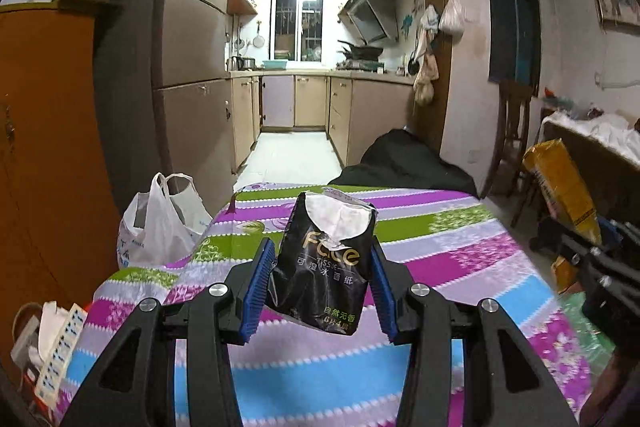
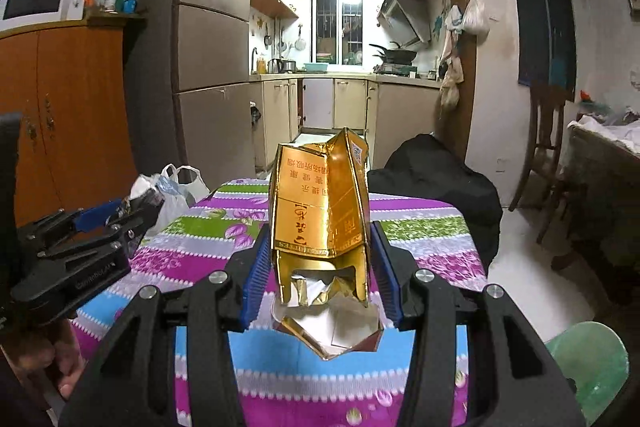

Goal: Collect trash
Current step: 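Carry the tissue pack and gold box over the green bin with both tools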

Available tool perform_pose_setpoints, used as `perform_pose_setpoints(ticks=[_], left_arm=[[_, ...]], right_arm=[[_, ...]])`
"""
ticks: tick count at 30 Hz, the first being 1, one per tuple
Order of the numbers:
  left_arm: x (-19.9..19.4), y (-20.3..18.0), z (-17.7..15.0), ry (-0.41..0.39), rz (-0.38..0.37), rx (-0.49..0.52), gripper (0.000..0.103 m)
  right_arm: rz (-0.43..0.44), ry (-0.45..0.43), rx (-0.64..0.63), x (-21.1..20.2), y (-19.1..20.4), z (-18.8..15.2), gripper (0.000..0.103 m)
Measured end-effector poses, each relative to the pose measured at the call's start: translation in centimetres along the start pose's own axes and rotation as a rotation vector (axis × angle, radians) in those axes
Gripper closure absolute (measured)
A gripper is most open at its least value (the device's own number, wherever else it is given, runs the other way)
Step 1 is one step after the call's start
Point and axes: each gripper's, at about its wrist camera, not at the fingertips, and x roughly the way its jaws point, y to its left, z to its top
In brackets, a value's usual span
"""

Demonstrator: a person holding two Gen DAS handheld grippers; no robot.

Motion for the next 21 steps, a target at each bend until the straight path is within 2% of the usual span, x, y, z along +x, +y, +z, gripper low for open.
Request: perform_pose_setpoints(ticks=[5,11,15,21], left_arm=[[-4.6,-1.3,-0.4,-0.032,-0.034,-0.004,0.056],[-7.3,-4.7,-0.2,-0.054,-0.116,0.000,0.056],[-8.4,-8.3,0.2,-0.055,-0.184,0.022,0.056],[-10.0,-15.9,1.2,-0.066,-0.286,0.069,0.056]], right_arm=[[-0.016,-0.003,0.016,-2.6,-1.1,-0.3,0.057],[-0.081,-0.017,0.030,-5.7,-3.8,-0.4,0.057],[-0.143,-0.020,0.051,-7.9,-6.8,-0.4,0.057],[-0.245,-0.020,0.089,-10.9,-11.5,-0.8,0.057]])
